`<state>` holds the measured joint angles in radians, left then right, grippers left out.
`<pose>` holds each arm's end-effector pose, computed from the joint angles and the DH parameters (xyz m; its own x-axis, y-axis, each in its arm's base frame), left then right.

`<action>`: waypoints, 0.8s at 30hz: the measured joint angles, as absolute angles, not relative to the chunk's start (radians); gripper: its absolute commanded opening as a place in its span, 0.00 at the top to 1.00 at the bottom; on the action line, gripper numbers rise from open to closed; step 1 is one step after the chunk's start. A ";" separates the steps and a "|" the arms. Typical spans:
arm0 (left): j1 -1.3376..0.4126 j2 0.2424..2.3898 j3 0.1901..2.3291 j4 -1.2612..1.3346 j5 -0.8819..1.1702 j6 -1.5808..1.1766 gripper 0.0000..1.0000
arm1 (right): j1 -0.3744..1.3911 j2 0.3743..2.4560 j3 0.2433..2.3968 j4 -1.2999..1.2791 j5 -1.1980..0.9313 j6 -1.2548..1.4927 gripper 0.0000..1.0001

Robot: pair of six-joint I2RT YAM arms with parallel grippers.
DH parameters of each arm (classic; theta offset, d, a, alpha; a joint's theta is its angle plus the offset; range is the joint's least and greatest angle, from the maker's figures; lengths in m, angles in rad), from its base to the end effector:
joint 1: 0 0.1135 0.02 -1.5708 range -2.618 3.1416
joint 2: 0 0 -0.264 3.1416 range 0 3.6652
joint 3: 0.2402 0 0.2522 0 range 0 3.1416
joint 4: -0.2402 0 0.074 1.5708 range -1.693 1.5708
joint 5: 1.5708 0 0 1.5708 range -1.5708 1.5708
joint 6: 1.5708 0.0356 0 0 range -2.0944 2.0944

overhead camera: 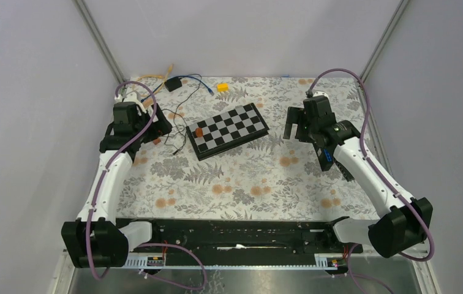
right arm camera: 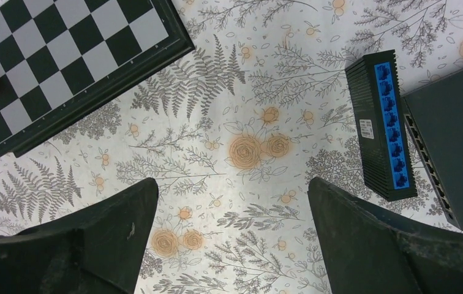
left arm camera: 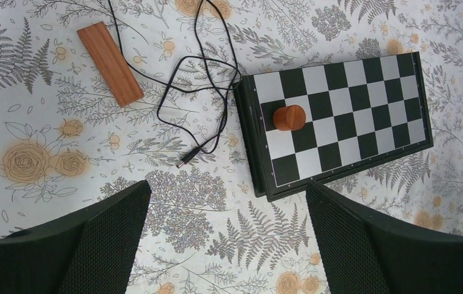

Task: Insert the plug into the switch port
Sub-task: Pick up the switch port at the center of the board.

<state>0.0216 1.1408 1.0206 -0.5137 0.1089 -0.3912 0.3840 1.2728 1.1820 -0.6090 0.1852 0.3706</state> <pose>0.2485 0.0015 0.3189 -0.5726 -0.3915 -0.7203 -0.1647 0.9156 -0.3667 0.2577 0.0970 0.3332 -0.6427 0.1243 -0.7560 -0.0052 0.9860 0.1665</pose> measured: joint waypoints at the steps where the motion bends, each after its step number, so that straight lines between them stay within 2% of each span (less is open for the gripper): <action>1: 0.022 1.143 1.020 -0.514 0.107 -0.391 0.01 | 0.384 1.278 1.182 -0.609 0.181 0.370 0.00; 11: 0.022 1.151 0.996 -0.501 0.040 -0.391 0.01 | 0.373 1.336 1.177 -0.667 0.300 0.373 0.00; 20: 0.022 1.163 0.952 -0.493 0.034 -0.388 0.01 | 0.052 1.333 1.093 -0.661 0.266 0.373 0.00; 24: 0.022 1.166 0.952 -0.490 0.039 -0.388 0.01 | 0.039 1.361 1.060 -0.657 0.243 0.371 0.00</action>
<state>0.0216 1.1664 0.9516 -0.4900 0.0387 -0.3878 0.0391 1.3605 1.0603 -0.6567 0.2428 0.3714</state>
